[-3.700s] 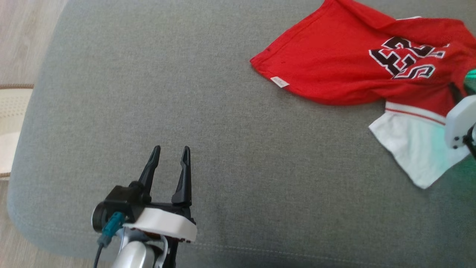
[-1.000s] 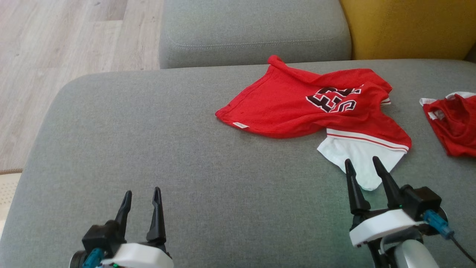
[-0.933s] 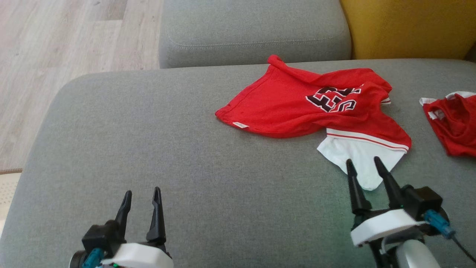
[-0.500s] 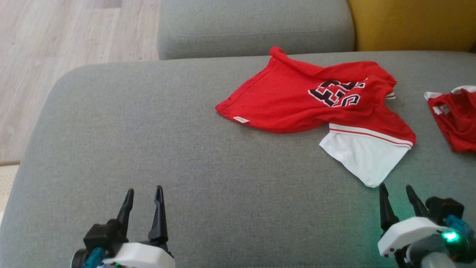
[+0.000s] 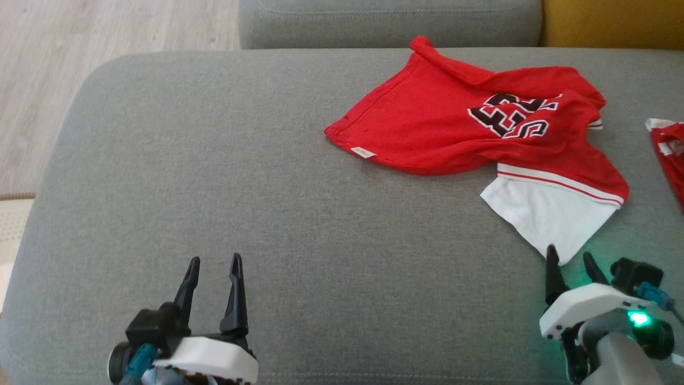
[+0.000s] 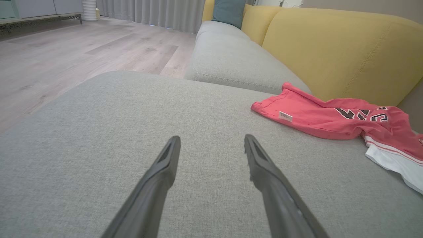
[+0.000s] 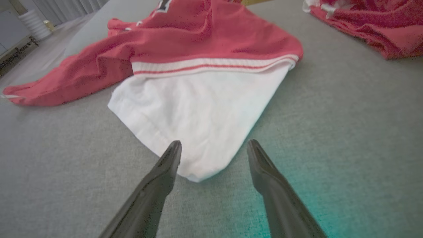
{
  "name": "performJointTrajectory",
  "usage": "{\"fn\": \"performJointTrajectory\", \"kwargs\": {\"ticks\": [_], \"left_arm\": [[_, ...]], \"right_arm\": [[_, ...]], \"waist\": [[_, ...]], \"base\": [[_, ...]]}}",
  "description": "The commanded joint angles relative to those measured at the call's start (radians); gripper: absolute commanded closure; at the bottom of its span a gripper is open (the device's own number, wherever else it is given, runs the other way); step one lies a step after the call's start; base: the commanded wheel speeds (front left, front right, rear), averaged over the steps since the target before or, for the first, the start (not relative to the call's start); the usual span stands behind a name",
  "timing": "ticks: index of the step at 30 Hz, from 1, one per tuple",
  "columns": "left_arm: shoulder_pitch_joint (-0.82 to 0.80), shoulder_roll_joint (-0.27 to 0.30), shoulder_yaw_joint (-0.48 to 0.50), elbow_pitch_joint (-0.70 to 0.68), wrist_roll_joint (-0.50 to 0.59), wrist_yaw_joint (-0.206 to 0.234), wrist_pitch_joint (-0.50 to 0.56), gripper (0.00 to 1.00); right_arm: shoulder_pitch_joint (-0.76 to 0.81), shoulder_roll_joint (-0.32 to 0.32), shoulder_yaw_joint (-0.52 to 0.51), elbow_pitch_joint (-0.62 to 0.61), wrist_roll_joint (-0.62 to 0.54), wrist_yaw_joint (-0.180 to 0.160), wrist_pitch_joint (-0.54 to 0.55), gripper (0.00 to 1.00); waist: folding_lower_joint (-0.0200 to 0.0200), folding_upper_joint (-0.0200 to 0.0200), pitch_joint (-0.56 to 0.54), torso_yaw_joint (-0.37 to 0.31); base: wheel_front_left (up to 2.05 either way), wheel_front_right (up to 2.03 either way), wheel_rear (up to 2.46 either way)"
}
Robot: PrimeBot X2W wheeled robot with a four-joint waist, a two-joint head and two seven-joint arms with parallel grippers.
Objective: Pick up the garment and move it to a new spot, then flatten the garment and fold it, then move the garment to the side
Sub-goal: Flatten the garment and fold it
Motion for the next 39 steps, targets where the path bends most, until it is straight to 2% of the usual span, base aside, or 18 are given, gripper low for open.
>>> {"fn": "performJointTrajectory", "kwargs": {"ticks": [1, 7, 8, 9, 10, 11, 12, 13, 18, 24, 32, 39], "left_arm": [[-0.048, -0.002, 0.027, -0.034, -0.001, -0.001, -0.012, 0.0], [-0.058, -0.002, 0.032, -0.033, -0.002, 0.001, -0.012, 0.0], [-0.059, -0.002, 0.032, -0.033, -0.002, 0.001, -0.012, 0.0], [-0.06, -0.002, 0.032, -0.033, -0.002, 0.001, -0.012, 0.0], [-0.06, -0.002, 0.033, -0.033, -0.002, 0.002, -0.012, 0.0], [-0.061, -0.002, 0.033, -0.033, -0.002, 0.002, -0.012, 0.0], [-0.062, -0.002, 0.034, -0.033, -0.002, 0.002, -0.012, 0.0], [-0.063, -0.002, 0.034, -0.032, -0.003, 0.002, -0.012, 0.0], [-0.078, -0.002, 0.034, -0.032, 0.002, -0.004, -0.012, 0.0], [-0.121, -0.002, 0.029, -0.025, 0.011, -0.024, -0.012, 0.0], [-0.268, -0.002, -0.004, 0.068, -0.011, -0.061, -0.006, 0.0], [-0.483, -0.002, -0.011, 0.233, -0.067, -0.058, 0.095, 0.0]], "right_arm": [[-0.038, -0.005, 0.018, 0.003, -0.019, -0.001, -0.008, 0.0], [-0.086, -0.005, 0.027, 0.108, -0.036, -0.001, -0.016, 0.0], [-0.093, -0.005, 0.031, 0.121, -0.035, -0.001, -0.019, 0.13], [-0.099, -0.005, 0.037, 0.135, -0.034, -0.001, -0.018, 0.39], [-0.105, -0.005, 0.043, 0.146, -0.033, -0.001, -0.02, 0.56], [-0.11, -0.005, 0.049, 0.158, -0.031, -0.001, -0.02, 0.64], [-0.115, -0.005, 0.056, 0.169, -0.028, -0.001, -0.021, 0.92], [-0.119, -0.005, 0.062, 0.178, -0.024, -0.001, -0.022, 1.0], [-0.137, -0.005, 0.084, 0.193, -0.003, -0.001, -0.053, 1.0], [-0.13, -0.005, 0.11, 0.148, 0.0, -0.001, -0.075, 1.0], [-0.058, -0.005, 0.073, -0.049, -0.044, -0.001, -0.046, 1.0], [-0.014, -0.005, 0.107, -0.249, -0.007, -0.001, 0.012, 1.0]], "waist": [[0.0, 0.0, 0.008, 0.007], [0.0, 0.0, 0.023, 0.01], [0.0, 0.0, 0.025, 0.01], [0.0, 0.0, 0.026, 0.009], [0.0, 0.0, 0.028, 0.007], [0.0, 0.0, 0.029, 0.006], [0.0, 0.0, 0.029, 0.003], [0.0, 0.0, 0.03, 0.001], [0.0, 0.0, 0.033, -0.019], [0.0, 0.0, 0.044, -0.057], [0.0, 0.0, 0.091, -0.137], [0.0, 0.0, 0.172, -0.196]], "base": [[0.0, 0.0, 0.0], [0.0, 0.0, 0.0], [0.0, 0.0, 0.0], [0.0, 0.0, 0.0], [0.0, 0.0, 0.0], [0.0, 0.0, 0.0], [0.0, 0.0, 0.0], [0.0, 0.0, 0.0], [0.0, 0.0, 0.0], [0.0, 0.0, 0.0], [0.0, 0.0, 0.0], [0.0, 0.0, 0.0]]}}
